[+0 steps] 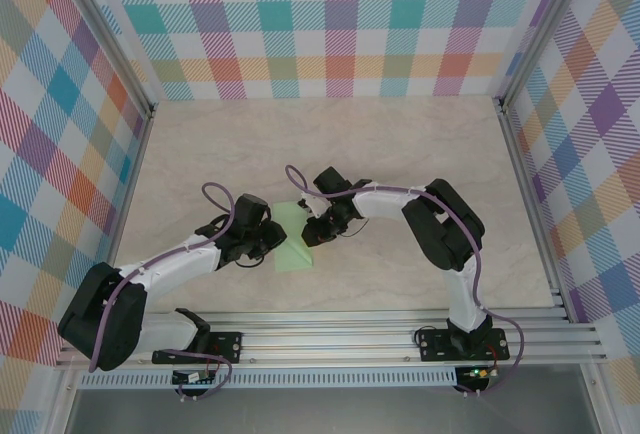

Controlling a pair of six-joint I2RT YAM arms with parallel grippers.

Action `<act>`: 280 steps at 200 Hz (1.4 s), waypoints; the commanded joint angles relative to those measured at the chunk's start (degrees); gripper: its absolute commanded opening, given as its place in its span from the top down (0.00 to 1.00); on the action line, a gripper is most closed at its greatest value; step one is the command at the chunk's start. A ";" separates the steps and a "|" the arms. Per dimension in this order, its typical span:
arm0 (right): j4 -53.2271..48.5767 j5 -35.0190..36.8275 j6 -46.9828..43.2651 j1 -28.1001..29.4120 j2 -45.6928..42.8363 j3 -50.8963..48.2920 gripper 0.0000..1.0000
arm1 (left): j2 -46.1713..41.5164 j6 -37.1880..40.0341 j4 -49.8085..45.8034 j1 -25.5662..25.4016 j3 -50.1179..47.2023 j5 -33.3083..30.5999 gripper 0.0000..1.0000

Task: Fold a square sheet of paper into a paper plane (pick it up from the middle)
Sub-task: Fold the triangle a second time at the center of the table.

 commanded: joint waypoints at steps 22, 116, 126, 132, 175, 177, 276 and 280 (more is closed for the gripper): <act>0.27 0.03 0.41 0.12 0.72 -0.66 0.87 | 1.42 -0.38 2.15 -0.40 1.49 1.56 0.82; 0.44 0.49 0.50 0.13 1.09 -0.79 0.87 | 8.84 -4.61 12.68 -0.42 2.36 3.18 0.97; 0.38 0.55 0.50 0.13 1.09 -0.77 0.87 | 10.15 -4.93 14.27 -0.42 2.19 3.86 0.97; 0.44 0.55 0.52 0.13 1.09 -0.83 0.87 | 10.89 -5.08 14.92 -0.34 2.26 4.12 0.98; 0.44 0.65 0.56 0.21 1.25 -0.79 0.87 | 12.76 -5.36 15.37 -0.36 1.73 3.74 0.99; 0.45 0.68 0.58 0.17 1.26 -0.79 0.87 | 12.71 -5.37 15.27 -0.40 1.64 3.63 0.99; 0.41 0.94 0.76 0.12 1.51 -0.43 0.87 | 14.10 -4.49 17.20 -0.44 -1.80 1.92 0.99; 0.39 0.90 0.76 0.12 1.53 -0.43 0.87 | 14.16 -4.44 17.29 -0.44 -2.04 1.82 0.99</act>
